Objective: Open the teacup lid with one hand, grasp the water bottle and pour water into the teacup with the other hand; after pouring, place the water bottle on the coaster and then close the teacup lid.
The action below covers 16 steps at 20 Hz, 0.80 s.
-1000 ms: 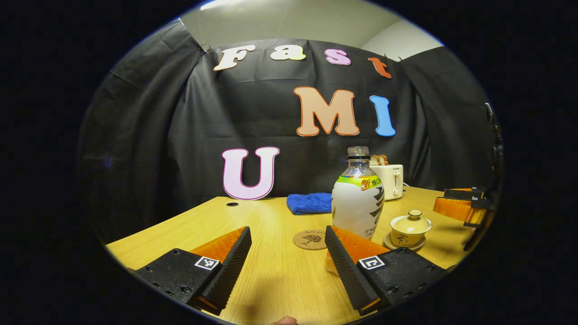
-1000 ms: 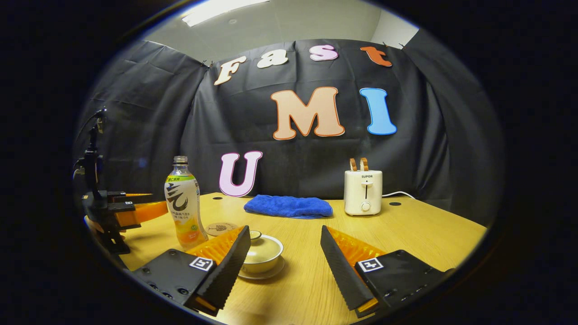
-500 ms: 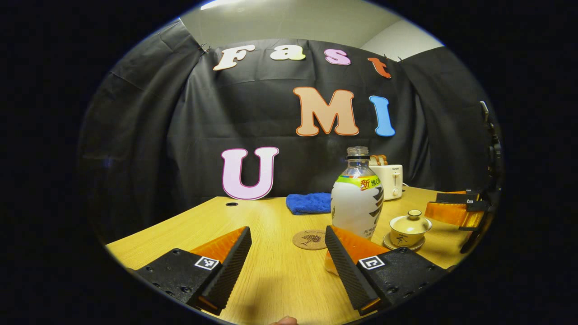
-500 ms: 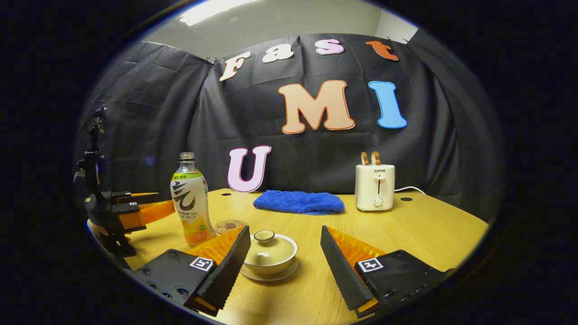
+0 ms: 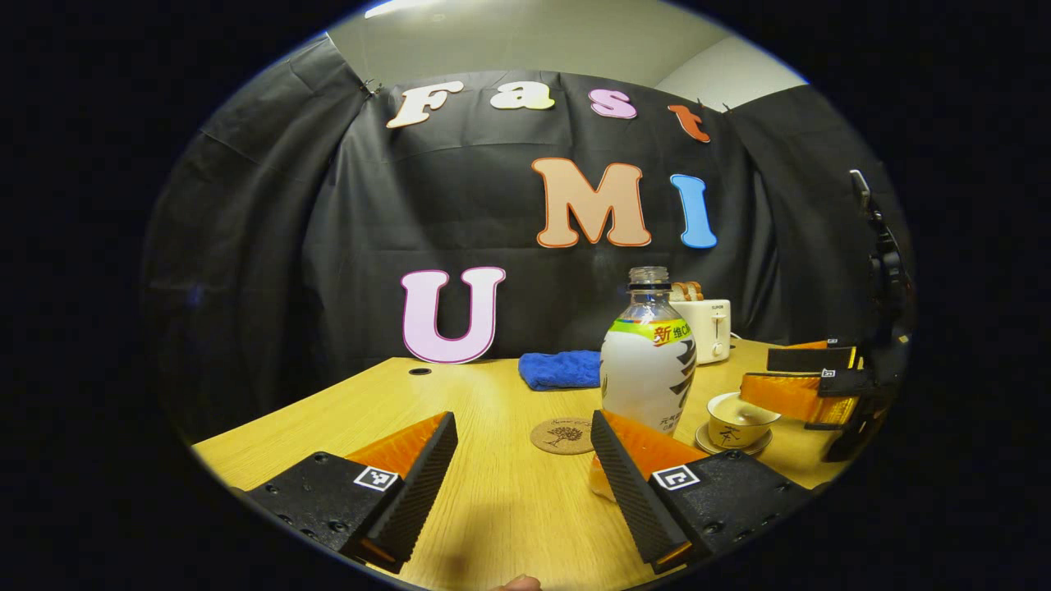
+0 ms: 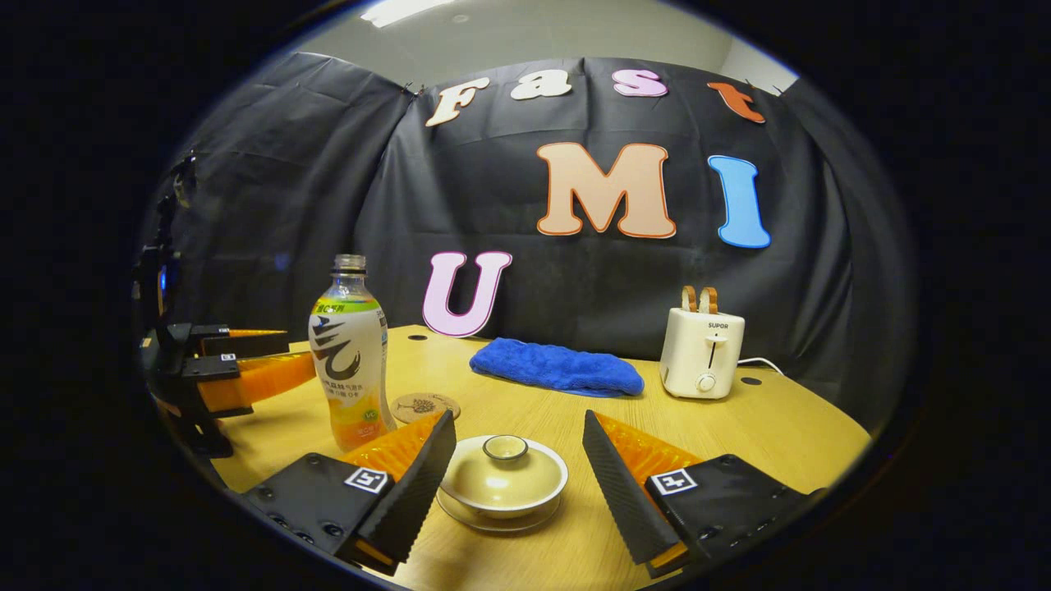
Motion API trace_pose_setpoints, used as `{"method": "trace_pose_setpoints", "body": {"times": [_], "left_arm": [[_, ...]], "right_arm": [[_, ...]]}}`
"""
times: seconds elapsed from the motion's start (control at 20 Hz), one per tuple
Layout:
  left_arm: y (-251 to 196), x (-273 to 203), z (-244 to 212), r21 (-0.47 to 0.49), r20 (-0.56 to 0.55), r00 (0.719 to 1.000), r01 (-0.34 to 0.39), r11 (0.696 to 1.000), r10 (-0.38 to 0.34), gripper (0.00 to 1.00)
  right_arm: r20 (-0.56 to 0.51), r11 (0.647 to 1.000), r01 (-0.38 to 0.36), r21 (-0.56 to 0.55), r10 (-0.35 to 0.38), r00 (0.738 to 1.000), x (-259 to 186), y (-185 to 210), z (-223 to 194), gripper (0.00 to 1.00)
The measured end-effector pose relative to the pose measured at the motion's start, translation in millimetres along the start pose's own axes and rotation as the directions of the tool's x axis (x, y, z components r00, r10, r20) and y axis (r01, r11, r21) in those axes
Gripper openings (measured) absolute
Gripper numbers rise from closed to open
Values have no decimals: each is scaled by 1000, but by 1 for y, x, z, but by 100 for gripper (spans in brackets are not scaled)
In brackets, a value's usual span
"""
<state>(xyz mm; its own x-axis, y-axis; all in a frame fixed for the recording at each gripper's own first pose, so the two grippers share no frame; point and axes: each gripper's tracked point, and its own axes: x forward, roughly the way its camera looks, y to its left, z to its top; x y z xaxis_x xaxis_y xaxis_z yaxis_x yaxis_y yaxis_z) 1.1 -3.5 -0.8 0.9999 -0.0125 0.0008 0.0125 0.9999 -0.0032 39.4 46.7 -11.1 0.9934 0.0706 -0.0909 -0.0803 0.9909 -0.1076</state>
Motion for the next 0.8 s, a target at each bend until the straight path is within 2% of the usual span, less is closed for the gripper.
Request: {"method": "trace_pose_setpoints", "body": {"times": [0.1,0.2,0.3,0.35,0.45,0.6,0.7,0.8], "left_arm": [[0,0,0,-1,0,1000,1,1000,-1,96],[1,0,0,0,0,1000,1,1000,-1,96],[0,0,0,-1,0,1000,3,1000,-3,96],[0,0,-1,-1,0,1000,3,1000,-3,96],[0,-1,-1,-1,0,1000,5,1000,-5,96],[0,0,0,-1,0,1000,5,1000,-5,96],[0,0,0,-1,0,1000,6,1000,-6,96],[0,0,-1,-1,0,1000,6,1000,-6,96]], "right_arm": [[-14,1000,-4,-5,4,1000,4,3,-2,95],[-38,1000,1,-11,-1,999,10,3,-6,80],[-61,1000,-2,-11,2,998,10,3,-10,75],[-74,1000,-8,-10,7,997,13,5,-13,67],[-105,1000,-22,-10,21,994,13,8,-21,63],[-106,999,-39,-14,37,994,13,12,-19,63],[-107,999,-31,-25,28,994,13,12,-18,44],[-110,999,-33,-28,29,993,14,11,-20,45]]}}
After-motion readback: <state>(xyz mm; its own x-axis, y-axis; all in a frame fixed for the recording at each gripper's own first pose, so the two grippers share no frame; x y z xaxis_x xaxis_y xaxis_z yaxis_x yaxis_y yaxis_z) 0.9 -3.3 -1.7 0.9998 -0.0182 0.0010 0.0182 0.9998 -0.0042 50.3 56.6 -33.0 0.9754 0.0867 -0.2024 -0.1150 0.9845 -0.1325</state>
